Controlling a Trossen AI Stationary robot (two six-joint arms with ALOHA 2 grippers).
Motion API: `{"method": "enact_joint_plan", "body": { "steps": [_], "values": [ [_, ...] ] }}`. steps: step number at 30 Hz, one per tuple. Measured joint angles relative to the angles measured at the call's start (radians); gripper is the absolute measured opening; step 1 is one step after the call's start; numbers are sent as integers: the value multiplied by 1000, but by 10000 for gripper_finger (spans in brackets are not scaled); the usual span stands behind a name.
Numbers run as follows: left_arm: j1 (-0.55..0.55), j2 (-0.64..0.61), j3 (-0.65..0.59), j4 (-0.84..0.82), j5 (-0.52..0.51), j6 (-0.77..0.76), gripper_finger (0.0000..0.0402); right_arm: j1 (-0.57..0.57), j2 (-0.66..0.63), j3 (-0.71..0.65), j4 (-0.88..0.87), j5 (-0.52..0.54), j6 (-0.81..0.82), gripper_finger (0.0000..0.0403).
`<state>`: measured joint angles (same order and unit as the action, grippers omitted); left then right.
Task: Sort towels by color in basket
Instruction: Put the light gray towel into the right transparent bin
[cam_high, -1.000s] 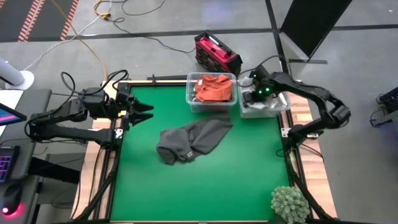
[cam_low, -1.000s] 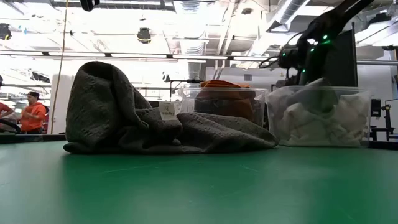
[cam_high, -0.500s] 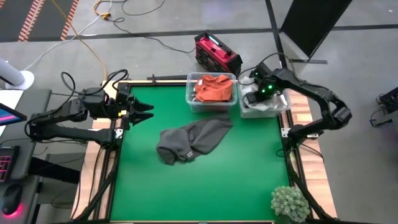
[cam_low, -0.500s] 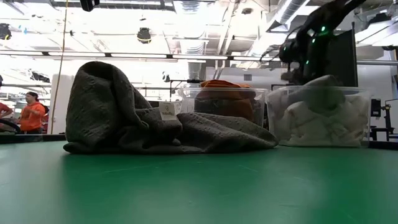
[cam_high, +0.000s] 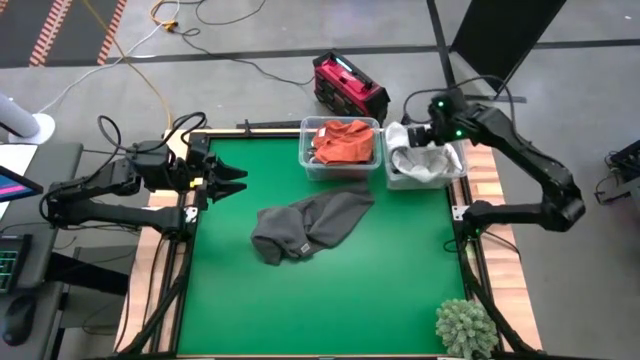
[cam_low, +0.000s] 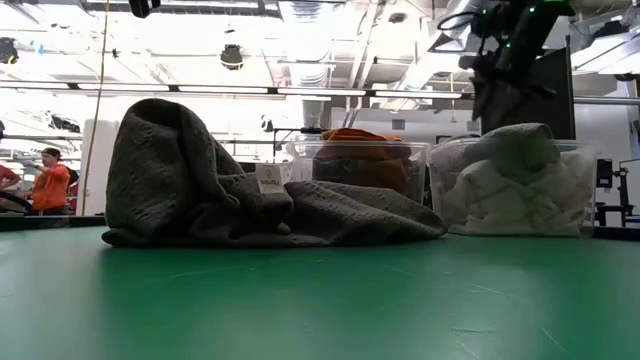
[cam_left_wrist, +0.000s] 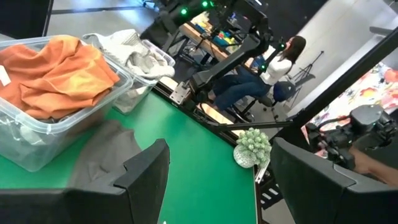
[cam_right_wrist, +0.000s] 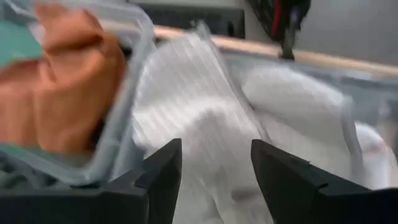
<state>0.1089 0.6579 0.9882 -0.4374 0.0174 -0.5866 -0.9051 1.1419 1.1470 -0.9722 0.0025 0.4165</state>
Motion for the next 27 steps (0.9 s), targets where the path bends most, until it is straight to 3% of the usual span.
{"method": "enact_joint_plan", "body": {
  "steps": [5,17,21,27],
  "values": [
    [0,0,0,0,0,-9,265,14,58,-3,69,0,-2,226],
    [0,0,0,0,-1,-32,265,59,413,-125,231,0,5,194],
    [0,0,0,0,-1,-55,265,58,433,-137,242,-39,5,181],
    [0,0,0,0,-1,-66,265,37,339,-104,172,-21,1,172]
  ]
}}
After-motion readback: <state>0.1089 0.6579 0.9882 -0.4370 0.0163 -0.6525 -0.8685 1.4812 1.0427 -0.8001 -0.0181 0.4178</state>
